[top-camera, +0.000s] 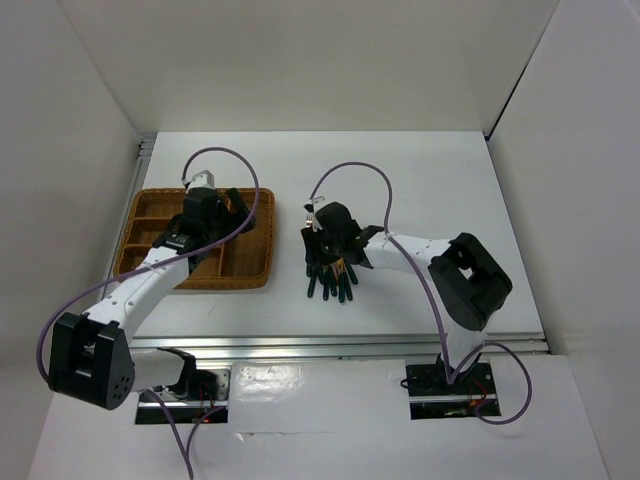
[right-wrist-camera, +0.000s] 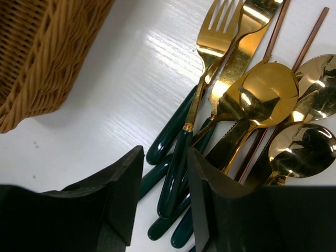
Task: Sort the eating utensils into containers
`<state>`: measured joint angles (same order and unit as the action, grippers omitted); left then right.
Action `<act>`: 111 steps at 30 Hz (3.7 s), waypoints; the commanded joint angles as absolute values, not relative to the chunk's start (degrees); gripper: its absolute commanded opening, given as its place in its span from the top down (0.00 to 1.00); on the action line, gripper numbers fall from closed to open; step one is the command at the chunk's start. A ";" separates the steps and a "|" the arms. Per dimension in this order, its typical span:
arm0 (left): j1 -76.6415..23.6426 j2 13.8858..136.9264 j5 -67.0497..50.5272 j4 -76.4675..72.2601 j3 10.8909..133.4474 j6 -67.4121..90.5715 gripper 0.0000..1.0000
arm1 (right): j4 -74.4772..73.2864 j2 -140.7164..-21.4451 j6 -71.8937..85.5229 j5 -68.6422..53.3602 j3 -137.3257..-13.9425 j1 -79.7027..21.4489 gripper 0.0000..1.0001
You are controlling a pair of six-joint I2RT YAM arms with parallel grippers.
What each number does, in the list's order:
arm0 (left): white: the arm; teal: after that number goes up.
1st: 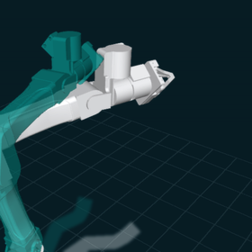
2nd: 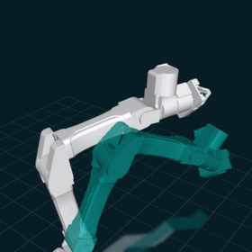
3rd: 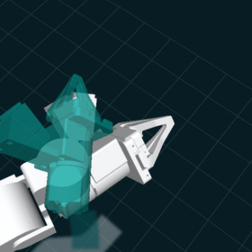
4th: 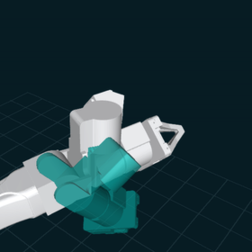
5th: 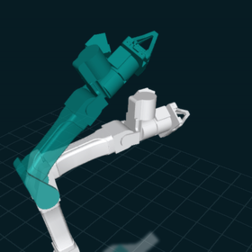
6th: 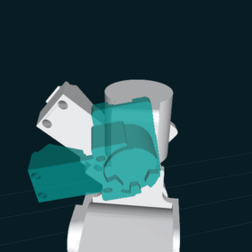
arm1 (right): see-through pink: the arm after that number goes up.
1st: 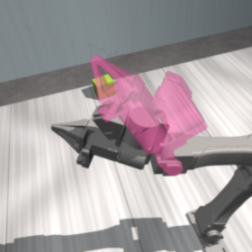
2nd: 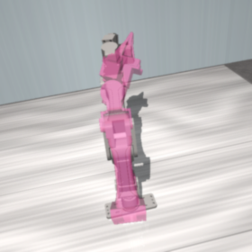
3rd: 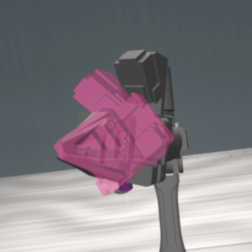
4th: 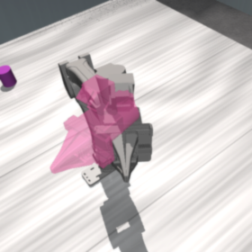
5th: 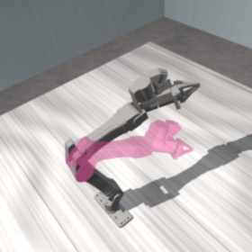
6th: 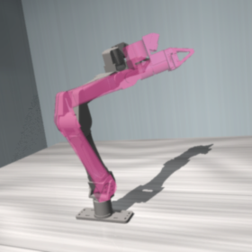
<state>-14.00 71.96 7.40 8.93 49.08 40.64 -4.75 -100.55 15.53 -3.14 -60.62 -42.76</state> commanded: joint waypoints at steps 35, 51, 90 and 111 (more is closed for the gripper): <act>-13.97 65.04 -14.82 -6.83 45.45 35.25 0.02 | -13.80 -100.22 19.24 6.59 -73.13 -40.62 1.00; -21.69 73.38 -35.94 -43.39 34.80 40.52 0.08 | 2.18 -86.84 34.36 -10.09 -64.09 -28.74 1.00; -24.71 91.05 -23.20 -24.53 53.35 37.97 1.00 | 1.32 -81.48 33.58 -9.59 -59.94 -30.41 0.42; -3.35 82.34 0.79 -17.84 48.16 53.35 0.89 | -3.08 -79.45 30.67 -0.09 -55.28 -27.07 0.31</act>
